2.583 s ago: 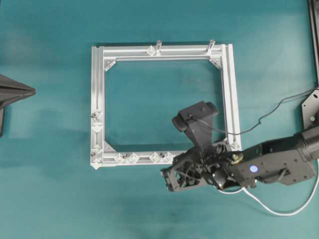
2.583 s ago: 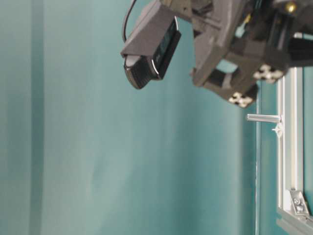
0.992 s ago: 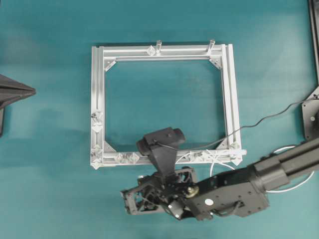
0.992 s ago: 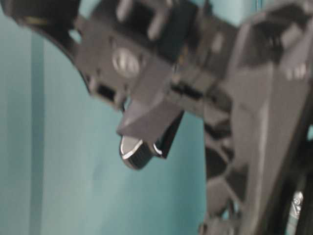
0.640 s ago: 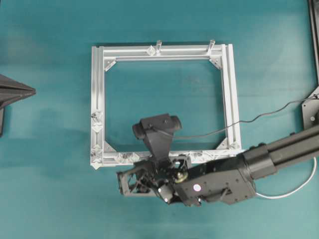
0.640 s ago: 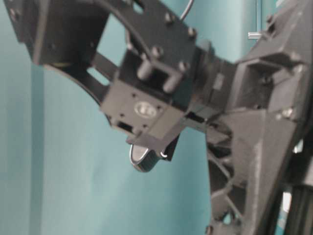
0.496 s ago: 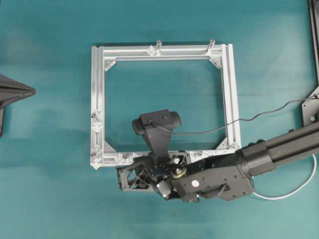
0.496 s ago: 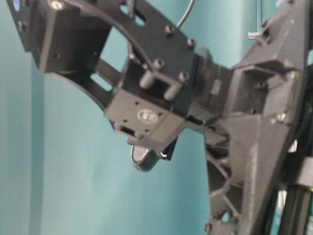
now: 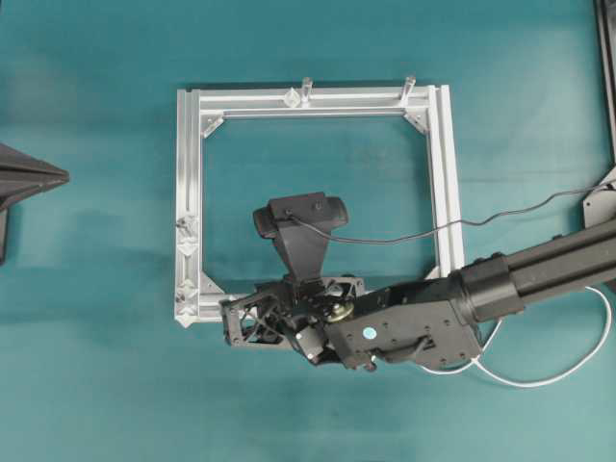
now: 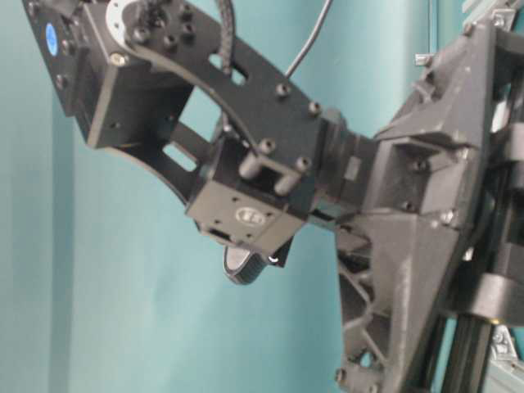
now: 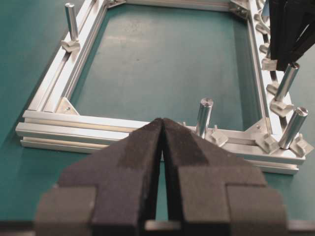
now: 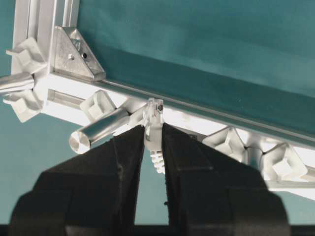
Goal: Move the cable alternately left and right between 8 closely spaced pins so it hooks onto each one.
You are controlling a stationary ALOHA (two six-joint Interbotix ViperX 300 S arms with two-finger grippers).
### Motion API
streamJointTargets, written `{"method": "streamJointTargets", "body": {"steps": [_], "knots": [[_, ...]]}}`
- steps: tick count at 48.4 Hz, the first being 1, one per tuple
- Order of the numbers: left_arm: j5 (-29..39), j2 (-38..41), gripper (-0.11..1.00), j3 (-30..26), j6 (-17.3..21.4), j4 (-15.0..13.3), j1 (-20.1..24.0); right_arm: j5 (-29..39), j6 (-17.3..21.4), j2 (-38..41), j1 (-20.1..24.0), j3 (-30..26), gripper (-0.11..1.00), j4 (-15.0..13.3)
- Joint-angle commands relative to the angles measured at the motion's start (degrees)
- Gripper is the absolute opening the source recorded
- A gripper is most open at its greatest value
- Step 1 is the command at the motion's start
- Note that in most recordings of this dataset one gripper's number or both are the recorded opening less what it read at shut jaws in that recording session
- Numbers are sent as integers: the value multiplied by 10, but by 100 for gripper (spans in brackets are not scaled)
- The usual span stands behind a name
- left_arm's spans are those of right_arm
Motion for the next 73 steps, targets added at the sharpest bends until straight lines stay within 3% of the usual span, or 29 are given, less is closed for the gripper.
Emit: {"method": "streamJointTargets", "body": {"steps": [1,44,73], "knots": [[-3,4,0,-11,-2,1,0,-2,-1,-13,-1,-6,17,-3],[-3,4,0,-11,-2,2,-1,-8,-4,-14,-11,-5,17,-13],[-3,4,0,-11,-2,2,0,-9,-89,-18,-76,-5,17,-13]]}}
